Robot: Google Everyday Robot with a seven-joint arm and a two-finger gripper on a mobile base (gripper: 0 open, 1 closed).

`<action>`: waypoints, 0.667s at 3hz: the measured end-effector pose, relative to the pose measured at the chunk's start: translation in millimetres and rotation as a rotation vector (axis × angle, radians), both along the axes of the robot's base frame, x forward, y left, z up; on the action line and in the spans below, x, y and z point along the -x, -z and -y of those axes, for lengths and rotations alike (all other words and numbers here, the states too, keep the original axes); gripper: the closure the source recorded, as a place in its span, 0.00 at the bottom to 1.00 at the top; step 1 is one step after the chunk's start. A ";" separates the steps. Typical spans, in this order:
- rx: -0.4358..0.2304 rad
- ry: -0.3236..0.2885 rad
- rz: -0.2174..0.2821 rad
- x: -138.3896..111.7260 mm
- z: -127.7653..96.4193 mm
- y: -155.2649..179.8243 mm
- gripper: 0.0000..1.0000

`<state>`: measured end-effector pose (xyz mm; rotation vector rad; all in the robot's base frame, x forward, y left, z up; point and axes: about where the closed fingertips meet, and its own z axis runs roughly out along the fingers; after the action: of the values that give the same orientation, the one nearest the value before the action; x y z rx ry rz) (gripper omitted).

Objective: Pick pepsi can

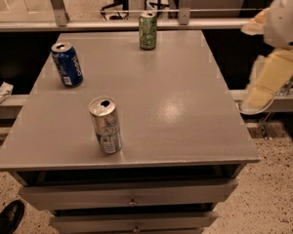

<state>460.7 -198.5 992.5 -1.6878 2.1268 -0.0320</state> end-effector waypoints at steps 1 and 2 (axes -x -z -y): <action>-0.139 -0.054 0.031 -30.9 -40.9 -3.0 0.00; -0.287 -0.098 0.038 -56.6 -93.7 4.9 0.00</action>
Offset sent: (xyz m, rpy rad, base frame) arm 0.0933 0.1620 -0.0091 0.4971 -0.0630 0.1521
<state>517.4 -104.8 987.5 -1.6036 1.9128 0.2559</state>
